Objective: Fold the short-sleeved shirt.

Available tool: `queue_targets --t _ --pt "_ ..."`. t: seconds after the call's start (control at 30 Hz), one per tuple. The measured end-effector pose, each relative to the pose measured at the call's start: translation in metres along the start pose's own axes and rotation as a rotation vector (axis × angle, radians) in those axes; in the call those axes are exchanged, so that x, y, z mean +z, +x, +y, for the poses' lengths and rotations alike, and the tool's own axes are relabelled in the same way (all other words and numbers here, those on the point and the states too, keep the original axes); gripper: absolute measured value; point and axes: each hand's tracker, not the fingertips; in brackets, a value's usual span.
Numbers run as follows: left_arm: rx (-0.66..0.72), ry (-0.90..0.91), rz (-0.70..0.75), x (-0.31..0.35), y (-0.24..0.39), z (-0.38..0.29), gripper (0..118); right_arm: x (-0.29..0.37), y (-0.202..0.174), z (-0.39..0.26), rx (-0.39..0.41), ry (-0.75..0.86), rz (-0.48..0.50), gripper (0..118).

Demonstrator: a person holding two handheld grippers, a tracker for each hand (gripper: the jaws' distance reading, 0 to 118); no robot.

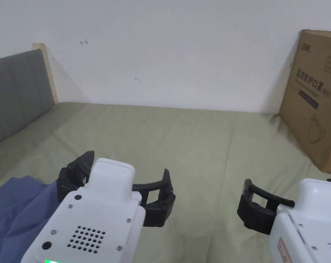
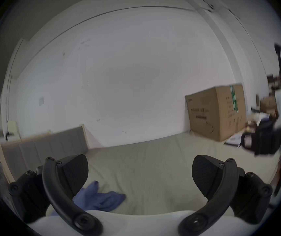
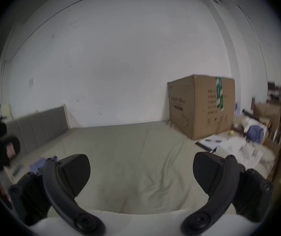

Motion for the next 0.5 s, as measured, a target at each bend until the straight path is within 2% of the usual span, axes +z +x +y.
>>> queue_targets --t 0.07,0.13,0.33,0.4,0.43,0.47,0.5 --pt "0.119 -0.006 0.007 -0.002 -0.011 0.001 118 0.000 -0.003 0.000 0.019 -0.002 0.003 118" --pt "0.160 -0.004 0.023 -0.003 -0.018 0.002 118 0.001 -0.003 0.001 0.004 0.006 0.021 118" --pt "0.115 -0.032 0.034 -0.002 -0.025 0.001 118 -0.001 -0.004 0.004 -0.010 0.018 0.021 118" --pt "0.123 -0.043 0.033 -0.002 -0.025 0.001 118 0.001 -0.006 0.004 0.004 0.028 0.021 114" --pt "0.138 -0.042 0.040 -0.001 -0.024 0.001 118 0.002 -0.008 0.004 0.018 0.039 0.001 108" --pt "0.143 -0.037 0.048 0.000 -0.023 0.002 115 0.003 -0.009 0.005 0.035 0.050 -0.011 97" --pt "0.138 -0.025 0.049 0.001 -0.022 0.001 98 0.003 -0.009 0.005 0.044 0.049 -0.001 70"
